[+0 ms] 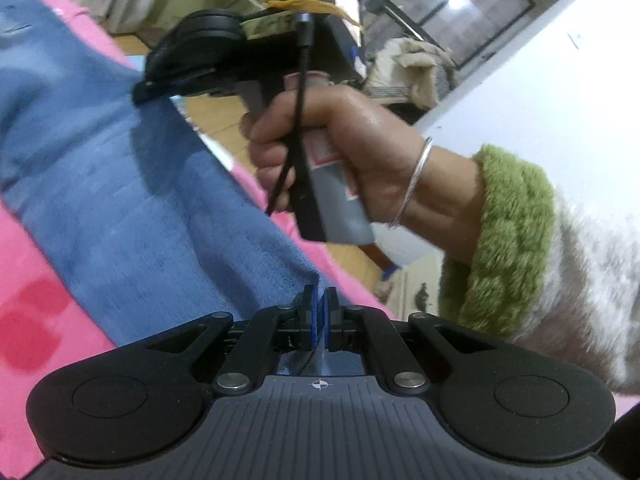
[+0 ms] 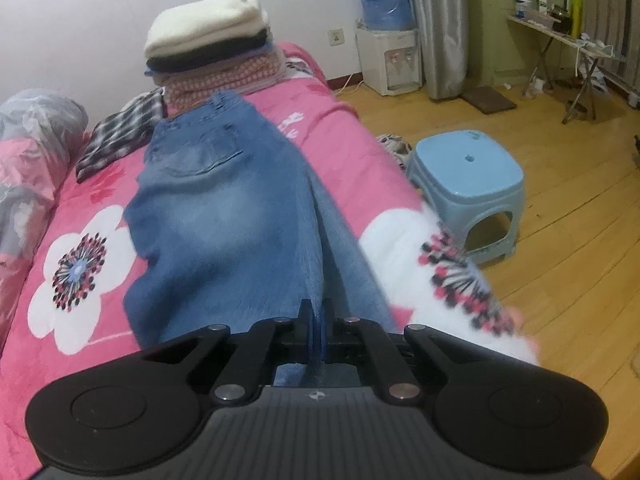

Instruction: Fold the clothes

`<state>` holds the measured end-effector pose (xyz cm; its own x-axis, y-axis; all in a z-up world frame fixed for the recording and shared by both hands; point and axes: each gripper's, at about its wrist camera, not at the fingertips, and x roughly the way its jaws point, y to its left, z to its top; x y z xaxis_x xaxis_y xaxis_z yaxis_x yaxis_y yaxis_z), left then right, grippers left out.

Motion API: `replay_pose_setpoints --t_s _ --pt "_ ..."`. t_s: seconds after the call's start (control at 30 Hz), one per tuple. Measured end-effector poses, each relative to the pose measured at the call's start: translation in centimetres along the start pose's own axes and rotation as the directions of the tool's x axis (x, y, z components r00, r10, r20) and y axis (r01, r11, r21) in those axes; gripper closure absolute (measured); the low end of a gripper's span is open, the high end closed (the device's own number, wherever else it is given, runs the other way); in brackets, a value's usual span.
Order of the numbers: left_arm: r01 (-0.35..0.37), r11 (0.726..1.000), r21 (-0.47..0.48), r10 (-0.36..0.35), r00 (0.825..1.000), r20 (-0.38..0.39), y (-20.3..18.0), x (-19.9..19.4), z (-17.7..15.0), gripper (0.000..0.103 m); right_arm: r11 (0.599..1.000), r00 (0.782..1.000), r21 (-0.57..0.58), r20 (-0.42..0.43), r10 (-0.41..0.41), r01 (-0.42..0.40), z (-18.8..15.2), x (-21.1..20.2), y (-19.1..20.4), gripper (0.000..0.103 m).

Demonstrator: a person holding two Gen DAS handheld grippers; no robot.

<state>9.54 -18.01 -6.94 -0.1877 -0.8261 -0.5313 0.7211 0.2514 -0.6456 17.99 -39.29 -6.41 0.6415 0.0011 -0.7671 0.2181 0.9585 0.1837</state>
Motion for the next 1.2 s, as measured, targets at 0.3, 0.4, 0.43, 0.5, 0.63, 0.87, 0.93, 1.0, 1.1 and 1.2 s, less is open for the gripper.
replay_pose_setpoints --t_s 0.3,0.4,0.43,0.5,0.63,0.87,0.93,1.0,1.1,1.2 --pt "0.018 0.998 -0.056 -0.019 1.0 -0.025 0.7 5.5 1.0 0.103 0.998 0.997 -0.042 -0.065 -0.043 0.041 0.3 2.5 -2.8 0.101" --pt "0.003 0.997 -0.071 -0.006 0.999 -0.04 1.2 6.9 0.5 0.102 0.996 0.995 -0.08 -0.086 -0.057 0.05 -0.5 3.6 -2.7 0.101" --pt "-0.002 0.998 -0.067 -0.001 0.999 -0.041 1.3 7.3 0.4 0.102 0.993 0.994 -0.101 -0.086 -0.062 0.054 -0.6 3.8 -2.5 0.101" --pt "-0.007 0.996 -0.084 0.003 0.999 -0.046 1.6 7.8 0.1 0.102 0.988 0.994 -0.14 -0.086 -0.072 0.059 -0.9 4.2 -2.3 0.101" --pt "-0.007 0.991 -0.135 -0.001 0.998 -0.06 2.2 8.1 -0.3 0.098 0.981 0.992 -0.176 -0.09 -0.094 0.077 -1.0 4.6 -2.4 0.084" --pt "0.004 0.982 -0.189 -0.01 0.999 -0.031 2.2 5.1 -0.4 0.052 1.0 1.0 0.018 -0.03 -0.008 0.008 -0.8 0.8 -6.6 0.059" --pt "-0.001 0.981 -0.192 -0.001 1.0 -0.013 2.2 4.4 -0.4 0.04 0.997 1.0 0.071 0.018 0.012 -0.013 -1.2 -1.3 -8.0 0.056" --pt "-0.011 0.978 -0.206 0.009 1.0 -0.01 2.3 3.9 -0.2 0.038 0.994 0.997 0.111 0.071 0.017 -0.025 -1.8 -3.6 -9.1 0.051" --pt "-0.024 0.972 -0.235 0.025 1.0 0.002 2.4 3.0 0.1 0.037 0.989 0.989 0.146 0.145 -0.009 -0.013 -2.7 -6.8 -10.3 0.041" --pt "-0.027 0.962 -0.273 0.039 0.999 0.038 2.0 2.0 0.8 0.036 0.983 0.981 0.186 0.192 -0.03 -0.007 -3.5 -9.7 -11.3 0.04"
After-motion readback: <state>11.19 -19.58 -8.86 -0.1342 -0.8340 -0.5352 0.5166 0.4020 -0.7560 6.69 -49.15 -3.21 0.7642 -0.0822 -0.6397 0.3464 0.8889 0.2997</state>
